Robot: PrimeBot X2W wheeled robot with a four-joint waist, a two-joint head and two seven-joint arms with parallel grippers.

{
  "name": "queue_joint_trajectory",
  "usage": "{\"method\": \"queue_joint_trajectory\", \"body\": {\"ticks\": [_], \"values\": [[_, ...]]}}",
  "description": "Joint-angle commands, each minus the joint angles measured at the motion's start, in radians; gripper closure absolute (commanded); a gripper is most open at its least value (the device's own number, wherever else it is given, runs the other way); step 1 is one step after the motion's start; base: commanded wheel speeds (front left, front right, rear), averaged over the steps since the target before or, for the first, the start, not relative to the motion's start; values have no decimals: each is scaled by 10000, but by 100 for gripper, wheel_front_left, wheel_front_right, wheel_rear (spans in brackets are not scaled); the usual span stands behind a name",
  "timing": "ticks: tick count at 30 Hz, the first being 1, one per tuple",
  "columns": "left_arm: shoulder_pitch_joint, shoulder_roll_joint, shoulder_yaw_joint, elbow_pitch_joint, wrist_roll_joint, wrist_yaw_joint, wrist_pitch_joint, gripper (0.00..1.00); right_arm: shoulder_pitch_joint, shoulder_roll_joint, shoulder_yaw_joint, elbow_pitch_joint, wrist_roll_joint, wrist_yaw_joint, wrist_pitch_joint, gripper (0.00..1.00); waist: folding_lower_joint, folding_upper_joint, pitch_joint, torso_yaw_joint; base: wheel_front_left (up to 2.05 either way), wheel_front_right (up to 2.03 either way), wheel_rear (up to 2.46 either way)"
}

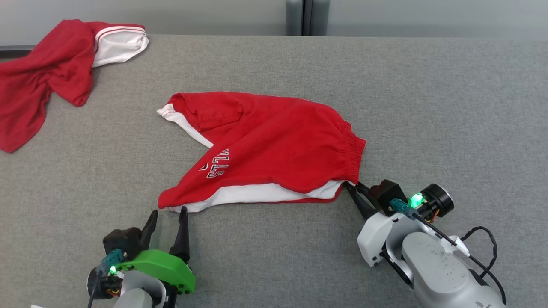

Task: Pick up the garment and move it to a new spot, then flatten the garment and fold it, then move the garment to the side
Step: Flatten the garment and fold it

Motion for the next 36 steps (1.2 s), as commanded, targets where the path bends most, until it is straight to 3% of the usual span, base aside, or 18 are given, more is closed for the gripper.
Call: {"method": "queue_joint_trajectory", "body": {"ticks": [1,14,16,17,20,21,23,26,27,36], "values": [[-238,122,-116,92,-137,-43,-7,0,-92,-84,33,-20,38,-10,-9,100,0,0,77,-67,0,0,0],[-518,694,-1440,-476,-566,-37,-7,0,-248,-237,-10,-66,15,-11,-5,100,0,0,366,-143,0,0,0],[-517,750,-1603,-408,-614,-37,-7,8,-271,-242,-9,-80,-2,-11,-5,100,0,0,389,-151,0,0,0],[-510,800,-1717,-344,-652,-37,-7,18,-290,-242,-11,-92,-8,-11,-5,100,0,0,400,-160,0,0,0],[-510,907,-1929,-210,-806,-37,-8,36,-325,-224,-11,-129,-36,-11,-5,100,0,0,418,-192,0,0,0],[-509,936,-1981,-188,-825,-37,-7,49,-327,-219,-13,-141,-42,-11,-6,100,0,0,422,-201,0,0,0],[-540,988,-2011,-236,-885,-38,-7,62,-338,-212,-31,-182,-46,-11,-6,100,0,0,432,-216,0,0,0],[-499,1055,-1988,-470,-888,-38,-7,94,-317,-203,-47,-249,-68,-11,-6,100,0,0,410,-226,0,0,0],[-463,1070,-1974,-560,-891,-38,-7,100,-299,-201,-49,-265,-70,-11,-6,100,0,0,397,-230,0,0,0],[27,1463,-1220,-2246,-463,-38,-8,100,-122,-236,-328,-1313,316,-11,-9,100,0,0,23,-333,0,0,0]]}}
